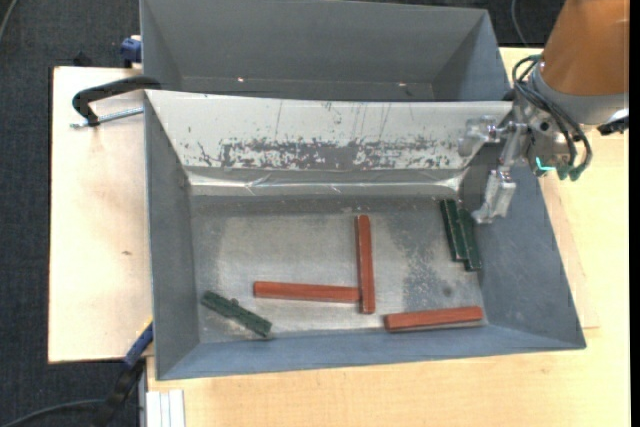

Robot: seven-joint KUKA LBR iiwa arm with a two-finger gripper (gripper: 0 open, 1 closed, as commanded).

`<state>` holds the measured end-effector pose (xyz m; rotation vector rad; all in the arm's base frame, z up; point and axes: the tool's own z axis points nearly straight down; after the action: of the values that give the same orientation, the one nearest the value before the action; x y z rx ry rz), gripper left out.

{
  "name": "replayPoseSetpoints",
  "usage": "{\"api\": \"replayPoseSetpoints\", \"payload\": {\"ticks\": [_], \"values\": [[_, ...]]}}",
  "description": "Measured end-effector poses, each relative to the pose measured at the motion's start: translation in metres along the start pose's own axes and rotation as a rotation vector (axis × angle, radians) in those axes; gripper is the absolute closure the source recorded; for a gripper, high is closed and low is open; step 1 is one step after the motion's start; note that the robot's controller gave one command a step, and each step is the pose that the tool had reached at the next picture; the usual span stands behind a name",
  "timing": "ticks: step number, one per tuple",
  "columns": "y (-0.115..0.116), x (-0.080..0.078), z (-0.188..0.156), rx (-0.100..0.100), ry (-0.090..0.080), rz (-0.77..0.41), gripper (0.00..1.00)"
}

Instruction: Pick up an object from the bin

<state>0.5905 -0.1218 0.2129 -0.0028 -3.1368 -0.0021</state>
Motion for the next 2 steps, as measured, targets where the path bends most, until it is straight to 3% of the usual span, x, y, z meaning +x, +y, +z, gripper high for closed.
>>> {"api": "replayPoseSetpoints", "payload": {"ticks": [1,2], "values": [[0.038,0.082,0.091,-0.001,0.001,-0.237,0.0],[0.115,0.064,0.143,-0.001,-0.006,-0.361,0.0]]}}
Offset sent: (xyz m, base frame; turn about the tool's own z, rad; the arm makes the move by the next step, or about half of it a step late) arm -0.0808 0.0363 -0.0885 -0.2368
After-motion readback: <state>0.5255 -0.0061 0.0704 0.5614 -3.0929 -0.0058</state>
